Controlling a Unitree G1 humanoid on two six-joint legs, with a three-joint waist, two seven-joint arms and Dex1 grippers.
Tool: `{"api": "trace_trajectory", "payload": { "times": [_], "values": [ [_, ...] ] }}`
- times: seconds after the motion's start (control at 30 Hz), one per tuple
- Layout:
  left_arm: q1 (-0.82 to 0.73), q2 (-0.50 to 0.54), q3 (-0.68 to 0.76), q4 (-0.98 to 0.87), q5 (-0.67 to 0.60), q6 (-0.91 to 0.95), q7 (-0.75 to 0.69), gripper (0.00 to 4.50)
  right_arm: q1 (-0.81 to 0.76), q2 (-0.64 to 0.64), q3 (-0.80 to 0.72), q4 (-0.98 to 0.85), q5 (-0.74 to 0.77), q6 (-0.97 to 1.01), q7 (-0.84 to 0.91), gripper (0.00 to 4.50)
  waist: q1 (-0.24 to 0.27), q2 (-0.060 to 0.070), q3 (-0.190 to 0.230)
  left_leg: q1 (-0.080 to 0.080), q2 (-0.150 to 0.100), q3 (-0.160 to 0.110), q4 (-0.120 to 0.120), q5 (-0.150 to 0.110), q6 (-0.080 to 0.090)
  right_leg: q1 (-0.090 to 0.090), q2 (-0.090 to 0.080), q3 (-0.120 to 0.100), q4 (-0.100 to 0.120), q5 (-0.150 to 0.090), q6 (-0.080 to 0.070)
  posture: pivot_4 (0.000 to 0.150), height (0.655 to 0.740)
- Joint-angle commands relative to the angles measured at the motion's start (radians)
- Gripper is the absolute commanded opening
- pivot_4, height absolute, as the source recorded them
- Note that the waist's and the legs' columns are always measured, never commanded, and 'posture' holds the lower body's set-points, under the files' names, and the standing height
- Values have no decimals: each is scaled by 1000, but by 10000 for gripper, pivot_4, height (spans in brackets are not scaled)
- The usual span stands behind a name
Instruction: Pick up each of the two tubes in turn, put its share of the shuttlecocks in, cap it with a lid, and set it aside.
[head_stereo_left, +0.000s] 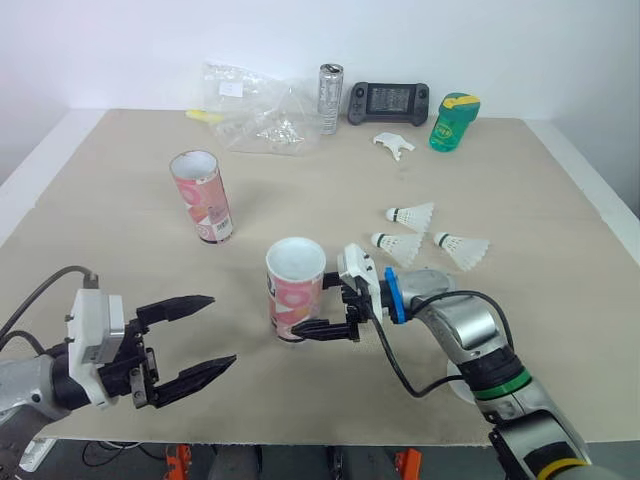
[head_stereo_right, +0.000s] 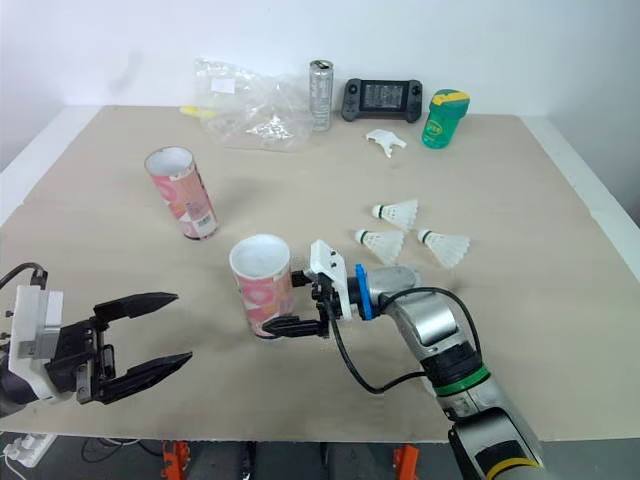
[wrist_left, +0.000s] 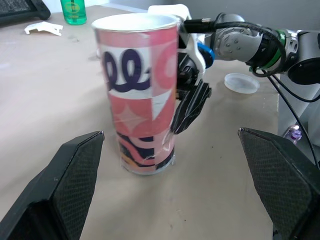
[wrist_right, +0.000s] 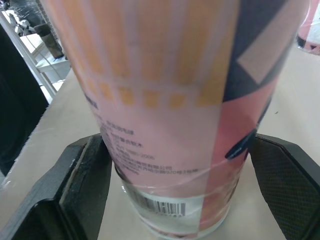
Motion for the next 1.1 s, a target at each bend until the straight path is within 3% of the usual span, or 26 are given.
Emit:
{"api": "trace_trajectory", "payload": {
  "times": [0.03, 0.13, 0.37, 0.6, 0.77, 0.9, 0.97, 1.1],
  "values": [
    [-14, 3, -8, -10, 10, -14, 3, 45000, -18, 8, -7, -5, -2, -23, 23, 40033, 0, 0, 0, 0, 0, 0, 0, 0, 0, 0, 0, 0, 0, 0, 0, 1500, 7213],
    [-43, 6, -29, -14, 9, -6, 15, 45000, -17, 6, -18, -8, 2, -14, 19, 32990, 0, 0, 0, 0, 0, 0, 1, 0, 0, 0, 0, 0, 0, 0, -1, 1500, 7213],
    [-118, 4, -89, 1, 6, -2, 23, 45000, -21, -35, -102, -53, 55, 45, 9, 32990, 2, 0, 0, 0, 0, 0, 2, 0, 0, 1, 0, 0, 0, 1, 0, 1500, 7213],
    [-493, -46, -301, 207, 51, 31, 34, 45000, -86, -147, -393, -116, 229, 186, -79, 32990, 7, 2, 2, -2, -2, -2, 6, 1, -1, 2, 0, 0, 0, 4, 6, 1500, 7213],
    [-715, -190, -432, 405, 95, 30, 36, 45000, -138, -326, -648, 159, 162, 126, -248, 32990, 10, 2, 2, -3, -3, 0, 8, 1, -1, 2, -1, 2, -1, 6, 6, 1500, 7213],
    [-794, -278, -487, 503, 143, 0, 16, 45000, -115, -409, -713, 324, 74, 33, -368, 32990, 18, 2, 2, -5, -5, 1, 8, 0, 0, 1, -2, 4, -3, 8, 4, 1500, 7213],
    [-836, -340, -532, 568, 172, -28, -11, 45000, -94, -468, -778, 511, 0, -58, -507, 32990, 15, 2, 2, -5, -5, 3, 8, -1, 2, 0, -2, 6, -3, 7, 5, 1500, 7213],
    [-863, -385, -551, 621, 201, -55, -45, 45000, -91, -500, -818, 729, -22, -126, -585, 32990, 12, 3, 1, -6, -6, 5, 7, -1, 2, 0, -3, 8, -4, 7, 5, 1500, 7213]
  ]
}}
